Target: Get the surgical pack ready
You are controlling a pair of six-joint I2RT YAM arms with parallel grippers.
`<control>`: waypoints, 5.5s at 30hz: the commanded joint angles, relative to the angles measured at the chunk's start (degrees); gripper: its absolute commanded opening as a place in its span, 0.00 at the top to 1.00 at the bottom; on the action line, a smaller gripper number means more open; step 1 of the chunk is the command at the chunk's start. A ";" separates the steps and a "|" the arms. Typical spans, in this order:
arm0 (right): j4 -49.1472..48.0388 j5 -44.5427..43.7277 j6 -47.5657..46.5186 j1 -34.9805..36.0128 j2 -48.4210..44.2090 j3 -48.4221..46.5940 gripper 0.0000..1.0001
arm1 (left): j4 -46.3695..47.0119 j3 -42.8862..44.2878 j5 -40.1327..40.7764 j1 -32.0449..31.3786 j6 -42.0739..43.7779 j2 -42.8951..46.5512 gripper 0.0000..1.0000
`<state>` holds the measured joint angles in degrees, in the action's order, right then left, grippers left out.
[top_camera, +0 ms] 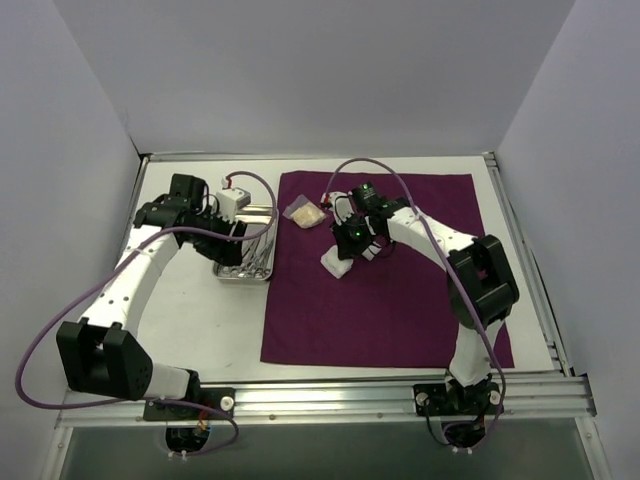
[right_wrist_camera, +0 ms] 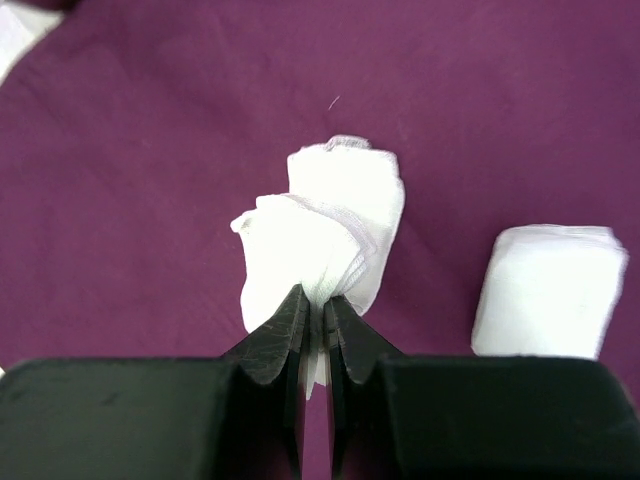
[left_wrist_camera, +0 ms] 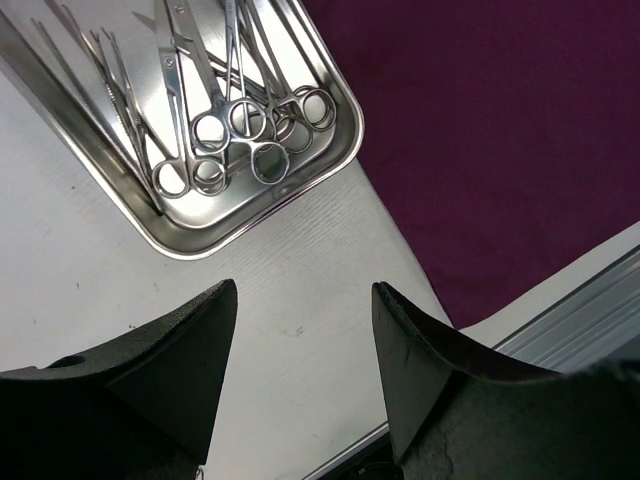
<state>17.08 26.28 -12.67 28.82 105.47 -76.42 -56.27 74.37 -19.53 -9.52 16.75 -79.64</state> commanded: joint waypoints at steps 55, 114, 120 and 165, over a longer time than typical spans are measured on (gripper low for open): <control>-0.56 10.63 -1.57 -4.30 10.28 -4.53 0.87 | 3.80 0.78 2.39 -2.61 -0.23 -2.37 0.34; -3.02 -6.23 4.58 2.64 10.02 -1.01 0.52 | 3.97 0.60 2.92 -2.61 -0.40 -2.37 0.34; -0.64 -7.57 3.35 4.58 7.56 -2.77 0.54 | 4.15 0.78 2.92 -2.61 -0.40 -2.28 0.34; -41.16 -7.37 52.82 13.10 8.68 -16.11 1.00 | 9.77 5.26 13.20 13.99 -6.03 -1.49 0.36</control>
<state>-15.25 24.21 29.30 38.85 108.71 -88.14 -50.96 78.00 -6.98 0.78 12.58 -82.50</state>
